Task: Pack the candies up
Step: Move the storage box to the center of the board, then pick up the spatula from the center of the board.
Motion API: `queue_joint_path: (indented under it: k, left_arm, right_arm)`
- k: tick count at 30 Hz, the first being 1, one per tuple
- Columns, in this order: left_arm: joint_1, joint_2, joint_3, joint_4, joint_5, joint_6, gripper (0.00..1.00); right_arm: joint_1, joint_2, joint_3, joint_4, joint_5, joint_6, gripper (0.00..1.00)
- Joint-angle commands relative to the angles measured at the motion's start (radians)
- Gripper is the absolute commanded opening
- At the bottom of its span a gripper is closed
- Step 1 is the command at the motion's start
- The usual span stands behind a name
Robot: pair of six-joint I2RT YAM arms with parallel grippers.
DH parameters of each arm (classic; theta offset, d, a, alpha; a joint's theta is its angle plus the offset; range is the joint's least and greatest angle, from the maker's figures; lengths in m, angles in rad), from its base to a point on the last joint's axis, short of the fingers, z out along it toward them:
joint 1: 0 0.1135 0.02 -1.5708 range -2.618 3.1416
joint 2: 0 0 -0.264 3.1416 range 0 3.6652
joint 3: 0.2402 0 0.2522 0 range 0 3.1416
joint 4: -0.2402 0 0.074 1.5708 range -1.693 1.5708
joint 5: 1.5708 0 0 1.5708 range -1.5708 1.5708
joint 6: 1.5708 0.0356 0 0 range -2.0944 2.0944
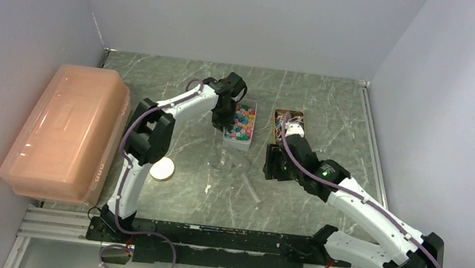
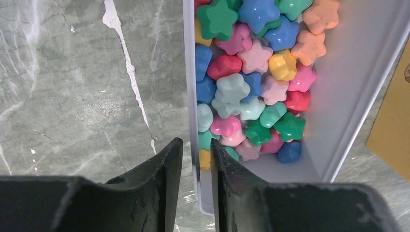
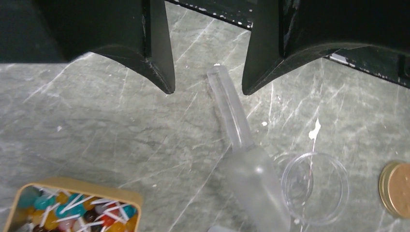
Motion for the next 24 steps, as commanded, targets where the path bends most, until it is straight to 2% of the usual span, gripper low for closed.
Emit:
queue_joint_path:
  k: [1,5,9,11,13,15,24]
  left_arm:
    - [-0.007,-0.055,-0.002,0.027,-0.007,-0.004,0.37]
    - [-0.007,-0.092,0.008,0.037,-0.017,0.006,0.49]
    - [-0.007,-0.135,0.031,0.023,-0.035,0.021,0.56]
    - [-0.007,-0.169,0.036,0.015,-0.048,0.03,0.61]
    - [-0.006,-0.209,0.031,0.013,-0.069,0.041,0.7]
    - [-0.006,-0.251,0.022,0.009,-0.084,0.053,0.92]
    - [-0.004,-0.469,-0.131,0.012,-0.12,0.115,0.94]
  right_arm:
    - [0.07,0.021,-0.031,0.066,0.036,0.055,0.6]
    - [0.112,0.058,-0.06,0.105,0.051,0.07,0.65]
    - [0.155,0.093,-0.079,0.151,0.053,0.077,0.68]
    - [0.172,0.116,-0.094,0.178,0.052,0.078,0.73]
    - [0.187,0.139,-0.105,0.201,0.051,0.074,0.78]
    - [0.199,0.16,-0.119,0.231,0.048,0.073,0.79]
    - [0.218,0.305,-0.12,0.319,0.066,0.048,0.79]
